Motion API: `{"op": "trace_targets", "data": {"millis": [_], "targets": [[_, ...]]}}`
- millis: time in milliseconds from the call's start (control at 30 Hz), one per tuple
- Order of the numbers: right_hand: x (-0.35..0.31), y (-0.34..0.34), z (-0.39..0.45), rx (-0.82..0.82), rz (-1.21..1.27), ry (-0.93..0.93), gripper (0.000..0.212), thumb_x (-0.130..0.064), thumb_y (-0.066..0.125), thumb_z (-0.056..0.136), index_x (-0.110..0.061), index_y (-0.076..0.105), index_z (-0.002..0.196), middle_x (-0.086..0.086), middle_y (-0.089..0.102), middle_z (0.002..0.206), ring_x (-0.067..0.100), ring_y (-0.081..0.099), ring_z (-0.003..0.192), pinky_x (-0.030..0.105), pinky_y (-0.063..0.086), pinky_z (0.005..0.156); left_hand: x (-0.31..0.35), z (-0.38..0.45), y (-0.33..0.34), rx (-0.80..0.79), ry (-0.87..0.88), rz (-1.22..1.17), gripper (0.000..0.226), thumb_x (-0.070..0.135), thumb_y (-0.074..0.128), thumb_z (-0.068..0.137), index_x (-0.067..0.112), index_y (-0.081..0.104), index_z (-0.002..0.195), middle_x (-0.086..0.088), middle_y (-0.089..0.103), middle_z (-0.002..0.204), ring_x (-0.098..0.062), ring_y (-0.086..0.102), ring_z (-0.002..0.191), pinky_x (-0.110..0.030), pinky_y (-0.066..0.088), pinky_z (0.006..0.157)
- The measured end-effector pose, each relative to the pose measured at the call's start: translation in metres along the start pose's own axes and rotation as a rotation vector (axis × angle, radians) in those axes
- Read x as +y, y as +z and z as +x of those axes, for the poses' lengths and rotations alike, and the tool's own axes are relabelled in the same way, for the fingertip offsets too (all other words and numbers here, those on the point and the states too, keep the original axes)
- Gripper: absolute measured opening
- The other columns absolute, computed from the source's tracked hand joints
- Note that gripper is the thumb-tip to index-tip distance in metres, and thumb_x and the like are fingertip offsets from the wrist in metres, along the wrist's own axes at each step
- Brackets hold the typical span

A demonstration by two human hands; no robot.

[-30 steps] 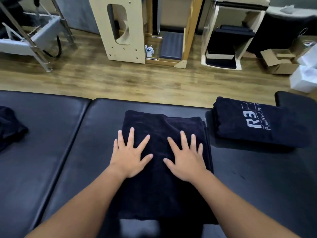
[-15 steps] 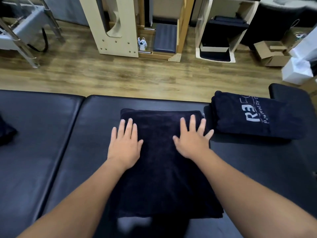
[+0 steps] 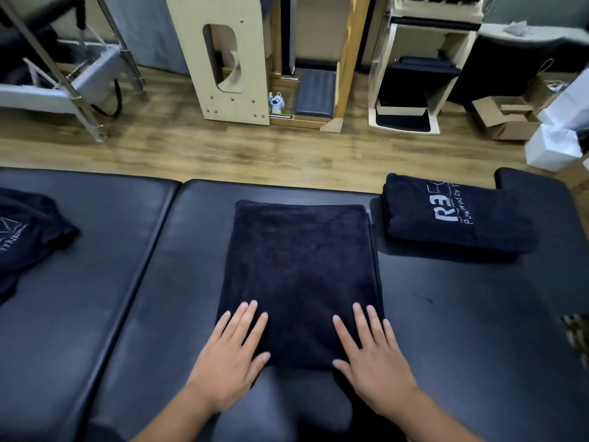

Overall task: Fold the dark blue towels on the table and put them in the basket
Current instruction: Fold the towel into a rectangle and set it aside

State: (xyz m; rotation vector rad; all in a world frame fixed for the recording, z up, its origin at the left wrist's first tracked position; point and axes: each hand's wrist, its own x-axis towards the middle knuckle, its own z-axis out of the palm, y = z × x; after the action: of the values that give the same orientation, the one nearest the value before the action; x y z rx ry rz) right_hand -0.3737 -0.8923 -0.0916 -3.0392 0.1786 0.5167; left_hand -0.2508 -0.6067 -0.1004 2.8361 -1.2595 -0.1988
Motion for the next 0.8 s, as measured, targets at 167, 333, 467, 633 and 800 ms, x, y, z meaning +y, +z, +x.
{"op": "trace_targets", "data": {"millis": [167, 333, 467, 633, 800], "targets": [[0.005, 0.005, -0.010, -0.061, -0.018, -0.038, 0.092, -0.046, 0.075, 0.079, -0.012, 0.031, 0.153, 0.033, 0.032, 0.154, 0.060, 0.035, 0.136, 0.068, 0.048, 0.095, -0.021, -0.019, 0.002, 0.004, 0.113, 0.032, 0.063, 0.031, 0.051, 0.090, 0.007, 0.047, 0.149, -0.012, 0.038, 0.160, -0.030, 0.038, 0.146, -0.041, 0.026, 0.117], [0.000, -0.003, -0.005, -0.149, -0.085, -0.005, 0.110, -0.004, 0.093, 0.034, -0.002, 0.057, 0.138, 0.040, 0.048, 0.138, 0.066, 0.049, 0.119, 0.069, 0.051, 0.083, -0.019, -0.005, -0.004, 0.050, 0.058, -0.061, 0.065, -0.003, 0.066, 0.059, 0.004, 0.060, 0.124, -0.013, 0.054, 0.123, -0.031, 0.054, 0.110, -0.037, 0.054, 0.092], [0.003, -0.026, 0.001, -0.194, -0.193, -0.020, 0.085, -0.008, 0.092, 0.036, -0.008, 0.071, 0.119, 0.028, 0.067, 0.115, 0.049, 0.067, 0.096, 0.048, 0.058, 0.061, -0.014, 0.010, -0.031, -0.029, -0.037, -0.111, 0.033, 0.003, 0.057, 0.061, 0.019, 0.053, 0.090, 0.002, 0.056, 0.088, -0.022, 0.056, 0.081, -0.032, 0.050, 0.064], [0.005, -0.111, 0.015, -0.300, -0.076, -0.102, 0.032, -0.011, 0.053, 0.074, -0.021, 0.065, 0.102, 0.009, 0.066, 0.102, 0.035, 0.065, 0.091, 0.034, 0.046, 0.069, -0.026, 0.039, -0.089, -0.426, -0.170, -0.398, 0.035, 0.020, 0.062, 0.061, 0.029, 0.053, 0.093, 0.009, 0.065, 0.082, -0.015, 0.060, 0.074, -0.031, 0.046, 0.062], [0.029, -0.171, 0.051, -0.454, 0.138, 0.002, 0.026, -0.024, 0.066, 0.070, -0.030, 0.064, 0.095, 0.003, 0.061, 0.097, 0.027, 0.058, 0.088, 0.028, 0.047, 0.069, -0.061, 0.065, -0.128, -0.279, -0.356, -1.008, 0.037, 0.008, 0.064, 0.055, 0.017, 0.065, 0.091, 0.002, 0.068, 0.078, -0.008, 0.057, 0.066, -0.022, 0.042, 0.058]]}}
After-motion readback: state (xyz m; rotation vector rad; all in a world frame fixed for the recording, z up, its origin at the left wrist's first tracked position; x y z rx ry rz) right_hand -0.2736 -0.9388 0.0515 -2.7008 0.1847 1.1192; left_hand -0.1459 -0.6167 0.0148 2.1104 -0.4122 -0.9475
